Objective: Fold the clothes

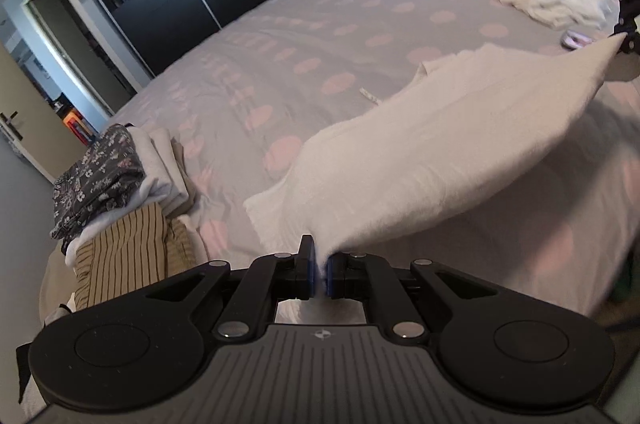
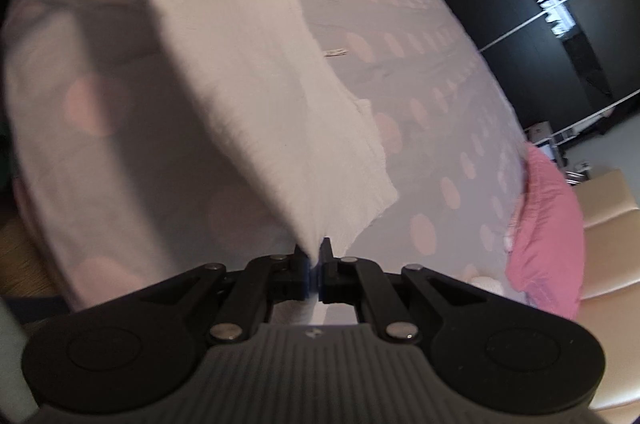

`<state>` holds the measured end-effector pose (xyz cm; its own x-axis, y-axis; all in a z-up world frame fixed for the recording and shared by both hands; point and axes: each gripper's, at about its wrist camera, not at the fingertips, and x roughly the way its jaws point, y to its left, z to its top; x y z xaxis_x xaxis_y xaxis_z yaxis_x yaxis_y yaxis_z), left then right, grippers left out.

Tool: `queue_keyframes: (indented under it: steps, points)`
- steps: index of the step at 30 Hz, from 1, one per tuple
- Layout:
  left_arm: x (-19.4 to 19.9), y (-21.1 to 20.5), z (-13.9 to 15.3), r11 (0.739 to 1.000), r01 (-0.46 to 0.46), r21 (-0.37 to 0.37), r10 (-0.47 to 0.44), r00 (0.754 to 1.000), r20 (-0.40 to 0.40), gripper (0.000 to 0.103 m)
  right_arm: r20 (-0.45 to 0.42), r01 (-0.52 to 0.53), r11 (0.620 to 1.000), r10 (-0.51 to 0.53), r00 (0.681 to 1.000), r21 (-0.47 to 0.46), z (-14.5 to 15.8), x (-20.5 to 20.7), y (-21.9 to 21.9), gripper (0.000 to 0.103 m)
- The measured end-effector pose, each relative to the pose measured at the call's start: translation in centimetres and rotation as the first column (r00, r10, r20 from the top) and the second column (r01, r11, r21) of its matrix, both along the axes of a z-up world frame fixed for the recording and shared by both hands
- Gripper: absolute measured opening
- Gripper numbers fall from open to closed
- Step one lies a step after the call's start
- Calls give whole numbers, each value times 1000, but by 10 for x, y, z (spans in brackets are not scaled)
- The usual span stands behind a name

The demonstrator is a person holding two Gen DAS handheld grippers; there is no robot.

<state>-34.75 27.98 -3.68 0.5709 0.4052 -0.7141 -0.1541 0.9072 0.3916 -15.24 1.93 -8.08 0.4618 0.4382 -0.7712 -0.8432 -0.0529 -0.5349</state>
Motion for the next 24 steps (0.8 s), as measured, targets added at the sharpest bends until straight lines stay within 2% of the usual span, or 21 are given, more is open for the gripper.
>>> queue_keyframes:
  steps: [1,4,6,11,15,20,21,23,24]
  points:
    - [-1,-1,-1,1000,7,3,-7,1000,-10,4,-24,-11,1000,10,1000,-14,0,-6,-3,4]
    - [0,-6,-10,999,40,17,-39,998,-56,4,-23,-53,994,51,998,-96,-16,-18,-3,4]
    - [2,-9,-23,998,69,6,-68,989,-132,4,-28,-83,985,79,996,-152,-28,-24,-2,4]
    - [11,-14,-64,990,141,-7,-136,936,-325,4,-43,-150,949,144,989,-276,-62,-31,1,4]
    - [13,-12,-93,986,168,-23,-161,886,-434,4,-47,-166,933,159,986,-320,-82,-30,2,5]
    - [13,-16,-111,979,206,-7,-182,849,-497,6,-58,-195,918,187,981,-346,-92,-36,-1,7]
    - [13,-16,-113,978,210,-5,-184,843,-505,10,-63,-206,914,197,978,-348,-92,-38,-2,12]
    - [11,-17,-108,976,217,-5,-192,852,-487,12,-81,-226,911,211,974,-345,-89,-42,-4,17]
    - [10,-19,-105,975,223,-8,-200,859,-471,15,-89,-236,912,218,972,-337,-86,-45,-5,25]
